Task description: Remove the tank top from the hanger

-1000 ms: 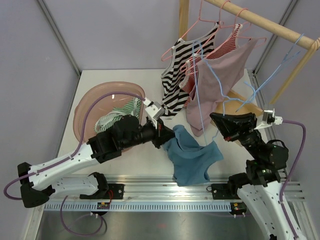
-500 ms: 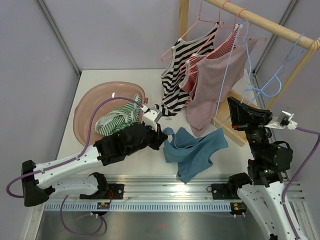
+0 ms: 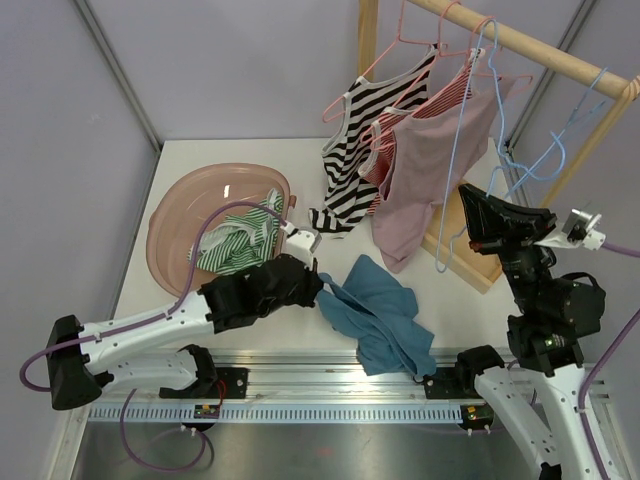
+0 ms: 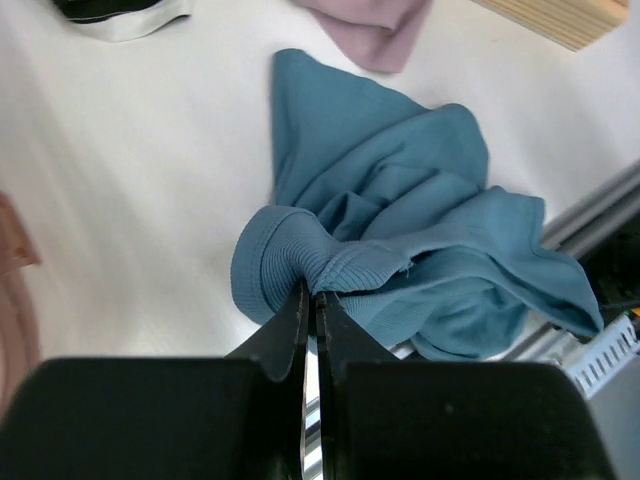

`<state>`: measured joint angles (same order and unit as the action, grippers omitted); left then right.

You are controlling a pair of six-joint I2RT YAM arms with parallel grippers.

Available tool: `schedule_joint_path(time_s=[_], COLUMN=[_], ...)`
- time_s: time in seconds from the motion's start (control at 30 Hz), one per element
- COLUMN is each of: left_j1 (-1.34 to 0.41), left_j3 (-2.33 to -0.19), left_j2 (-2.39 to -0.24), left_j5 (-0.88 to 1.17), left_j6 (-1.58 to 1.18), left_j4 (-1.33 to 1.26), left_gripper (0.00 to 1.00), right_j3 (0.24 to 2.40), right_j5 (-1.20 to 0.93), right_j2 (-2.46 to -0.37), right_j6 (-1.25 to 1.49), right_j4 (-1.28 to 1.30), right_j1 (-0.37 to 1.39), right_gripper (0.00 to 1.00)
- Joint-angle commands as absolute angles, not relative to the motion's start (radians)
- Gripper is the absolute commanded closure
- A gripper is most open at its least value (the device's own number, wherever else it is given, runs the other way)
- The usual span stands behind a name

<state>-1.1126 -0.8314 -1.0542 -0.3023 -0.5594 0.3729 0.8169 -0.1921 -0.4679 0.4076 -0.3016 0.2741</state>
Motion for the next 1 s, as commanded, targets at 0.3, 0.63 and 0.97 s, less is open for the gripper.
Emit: schedule_joint_path(time_s=[0.3, 0.63, 0.97], left_j1=[-1.111, -1.112, -1.112], left_j3=[-1.038, -1.131, -1.126], left_j2=[-1.054, -0.898, -0.802], left_j5=[-0.353, -0.322, -0.347], left_j6=[-0.526, -0.508, -0.515], left_j4=[0.514, 0.603, 0.693], left_gripper=[0.18, 0.01, 0.01], right_j3=[1.25, 1.454, 1.569], right_j5=[-0.028, 0.227, 0.281], right_j2=[-0.58, -0.725, -0.917], right_j6=[0.503, 0.511, 0.555], right_j4=[0.506, 0.772, 0.686], right_j1=[0.278, 0.278, 0.278], right_gripper=[1.0, 1.0, 1.0])
